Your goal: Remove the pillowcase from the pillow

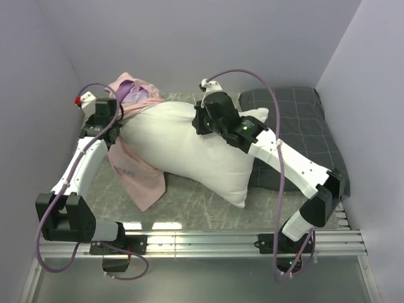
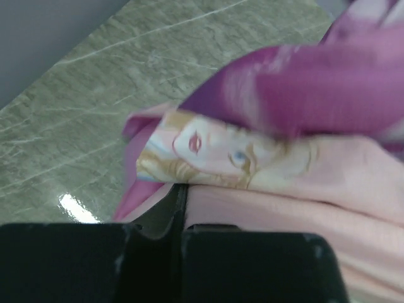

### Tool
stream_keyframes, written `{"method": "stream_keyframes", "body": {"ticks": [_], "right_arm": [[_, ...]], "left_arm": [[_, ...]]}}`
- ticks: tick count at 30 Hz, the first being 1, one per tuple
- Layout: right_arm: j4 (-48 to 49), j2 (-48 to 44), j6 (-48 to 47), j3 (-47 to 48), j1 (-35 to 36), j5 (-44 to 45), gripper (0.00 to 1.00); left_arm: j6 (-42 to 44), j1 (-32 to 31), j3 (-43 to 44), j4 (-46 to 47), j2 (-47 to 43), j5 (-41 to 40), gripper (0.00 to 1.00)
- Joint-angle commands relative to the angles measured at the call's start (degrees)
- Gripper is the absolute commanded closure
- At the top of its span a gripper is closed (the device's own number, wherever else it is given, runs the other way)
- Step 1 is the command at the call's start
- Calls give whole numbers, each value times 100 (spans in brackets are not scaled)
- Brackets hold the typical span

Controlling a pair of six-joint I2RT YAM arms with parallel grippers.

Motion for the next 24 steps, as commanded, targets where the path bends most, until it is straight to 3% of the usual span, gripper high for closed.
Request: {"method": "stream_keyframes", "body": {"ticks": [1, 4, 10, 11, 12, 15, 18, 22, 24], "right_arm": [[4, -820, -107, 606, -258, 594, 100], [39, -978, -80, 301, -434, 480, 100], [346, -612, 16, -649, -644, 172, 98], [312, -479, 16, -633, -636, 146, 93], [172, -269, 16, -494, -636, 198, 74], [223, -310, -124, -379, -408, 634, 35], [189, -372, -431, -142, 48, 1111, 22], [408, -197, -870, -88, 637, 1070, 17], [435, 170, -959, -10, 988, 1068, 15]], "left_arm": [[-107, 834, -32, 171, -8, 111, 100], [-63, 1196, -139, 383, 53, 641, 98], [-19, 1144, -296, 656, 299, 1564, 92], [-28, 1039, -367, 726, 299, 1670, 88], [-11, 986, -419, 796, 308, 1706, 87], [-28, 828, -516, 840, 334, 1724, 79], [-11, 731, -569, 902, 238, 1837, 65], [69, 564, -692, 1148, -104, 2057, 43], [130, 520, -684, 1192, -175, 2127, 39]]}}
